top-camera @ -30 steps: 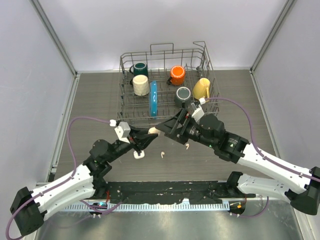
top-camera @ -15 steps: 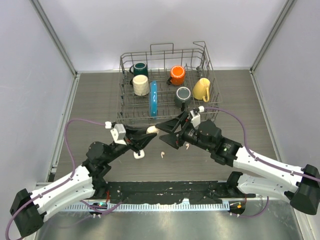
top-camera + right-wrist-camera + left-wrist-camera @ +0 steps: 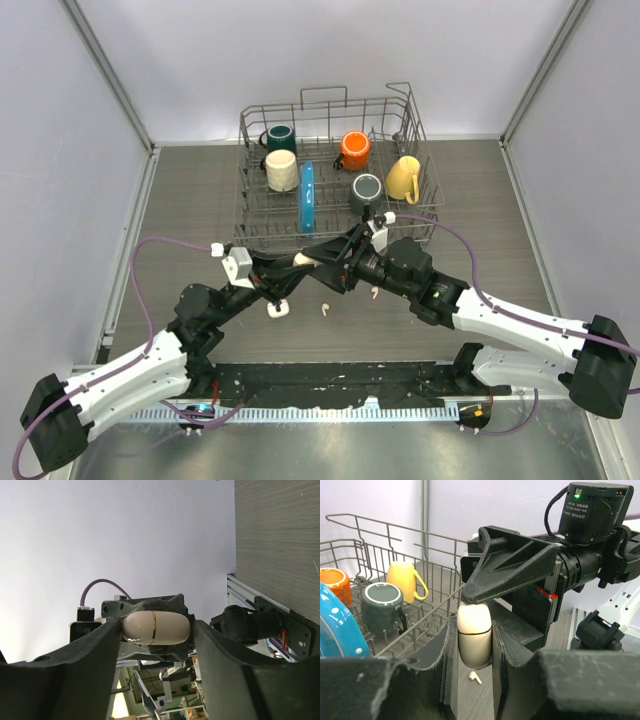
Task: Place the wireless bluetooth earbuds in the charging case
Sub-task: Pick up the charging case at the center of the board.
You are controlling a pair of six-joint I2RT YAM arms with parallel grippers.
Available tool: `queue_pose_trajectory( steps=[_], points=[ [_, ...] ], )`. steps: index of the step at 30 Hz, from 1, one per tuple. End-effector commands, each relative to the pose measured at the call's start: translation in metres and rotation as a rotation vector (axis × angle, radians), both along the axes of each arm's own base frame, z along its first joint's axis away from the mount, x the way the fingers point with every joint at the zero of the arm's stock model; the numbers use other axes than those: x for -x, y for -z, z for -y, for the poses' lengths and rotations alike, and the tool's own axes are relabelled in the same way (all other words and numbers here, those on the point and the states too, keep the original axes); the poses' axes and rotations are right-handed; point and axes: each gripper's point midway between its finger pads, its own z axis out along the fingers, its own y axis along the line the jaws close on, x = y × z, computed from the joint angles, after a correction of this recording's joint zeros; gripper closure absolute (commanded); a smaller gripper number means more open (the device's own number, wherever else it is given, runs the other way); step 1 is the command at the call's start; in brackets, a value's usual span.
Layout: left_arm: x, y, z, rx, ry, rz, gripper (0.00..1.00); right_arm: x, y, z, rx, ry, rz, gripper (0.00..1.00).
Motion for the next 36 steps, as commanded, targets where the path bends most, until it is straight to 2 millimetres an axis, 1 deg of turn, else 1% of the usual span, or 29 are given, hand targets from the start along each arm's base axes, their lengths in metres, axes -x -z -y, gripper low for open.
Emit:
queue_pose_trajectory(
  steps=[1, 4, 6, 7, 9, 10, 13, 14, 19, 21, 25, 26, 27, 30, 32, 36],
  points=[
    [0.001, -0.022, -0.005, 0.076, -0.014, 0.049, 1.0, 0.001, -0.025, 0.002, -0.089, 0.0, 0.026, 0.42],
    [0.001, -0.023, -0.005, 0.08, -0.01, 0.047, 1.0, 0.001, -0.025, 0.004, -0.097, 0.006, 0.025, 0.52],
    [0.002, -0.021, -0.004, 0.079, -0.006, 0.041, 1.0, 0.001, -0.024, 0.004, -0.101, 0.007, 0.022, 0.55],
    [0.002, -0.022, -0.004, 0.083, -0.006, 0.037, 1.0, 0.002, -0.026, 0.004, -0.108, 0.003, 0.027, 0.6],
    [0.002, -0.021, -0.004, 0.086, -0.001, 0.026, 0.94, 0.002, -0.025, 0.005, -0.113, 0.002, 0.024, 0.67],
    [0.002, -0.02, -0.003, 0.09, 0.004, 0.017, 0.89, 0.002, -0.026, 0.005, -0.121, 0.003, 0.028, 0.74],
    [0.002, -0.019, -0.002, 0.093, 0.009, 0.001, 0.82, 0.003, -0.026, 0.005, -0.135, 0.002, 0.027, 0.8],
    [0.002, -0.018, -0.001, 0.096, 0.013, -0.009, 0.77, 0.003, -0.027, 0.005, -0.137, -0.003, 0.028, 0.81],
    [0.001, -0.017, 0.0, 0.099, 0.017, -0.025, 0.75, 0.003, -0.026, 0.004, -0.136, -0.003, 0.027, 0.83],
    [-0.001, -0.017, 0.0, 0.098, 0.011, -0.034, 0.7, 0.004, -0.026, 0.004, -0.136, -0.006, 0.029, 0.83],
    [-0.002, -0.015, 0.001, 0.088, 0.008, -0.04, 0.67, 0.003, -0.026, 0.003, -0.137, -0.006, 0.032, 0.83],
    [-0.002, -0.015, 0.001, 0.087, 0.007, -0.042, 0.63, 0.003, -0.026, 0.004, -0.138, -0.006, 0.033, 0.83],
    [-0.002, -0.014, 0.001, 0.086, 0.009, -0.045, 0.62, 0.003, -0.025, 0.004, -0.138, -0.004, 0.033, 0.83],
    [-0.003, -0.013, 0.002, 0.081, 0.005, -0.049, 0.61, 0.003, -0.026, 0.005, -0.143, 0.002, 0.034, 0.85],
    [-0.003, -0.012, 0.001, 0.081, 0.003, -0.052, 0.6, 0.003, -0.027, 0.005, -0.146, 0.001, 0.038, 0.88],
    [-0.003, -0.009, 0.001, 0.074, 0.004, -0.06, 0.6, 0.002, -0.03, 0.006, -0.153, 0.003, 0.047, 0.89]
  ],
)
